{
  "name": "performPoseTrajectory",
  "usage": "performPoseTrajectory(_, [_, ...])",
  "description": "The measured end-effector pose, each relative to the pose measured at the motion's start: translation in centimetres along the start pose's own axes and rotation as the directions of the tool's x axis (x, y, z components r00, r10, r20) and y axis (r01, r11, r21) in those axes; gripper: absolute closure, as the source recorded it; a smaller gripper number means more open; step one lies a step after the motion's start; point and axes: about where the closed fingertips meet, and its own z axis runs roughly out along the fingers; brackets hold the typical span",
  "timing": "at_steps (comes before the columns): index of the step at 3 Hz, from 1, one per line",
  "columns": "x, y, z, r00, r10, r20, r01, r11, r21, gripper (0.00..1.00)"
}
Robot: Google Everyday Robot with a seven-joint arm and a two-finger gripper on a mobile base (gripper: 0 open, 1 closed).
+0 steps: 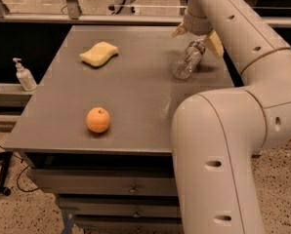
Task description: Place water bottle upright
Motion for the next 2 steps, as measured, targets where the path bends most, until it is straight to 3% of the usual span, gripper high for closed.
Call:
performPoseTrajectory(1, [-0.52,0.01,0.31,0.999,0.007,0.036,-0.007,1.0,-0.001,0.0])
performPoseTrajectory(2, [-0.81,-0.07,0.68,0.998,0.014,0.066,-0.015,0.9999,0.008,0.18])
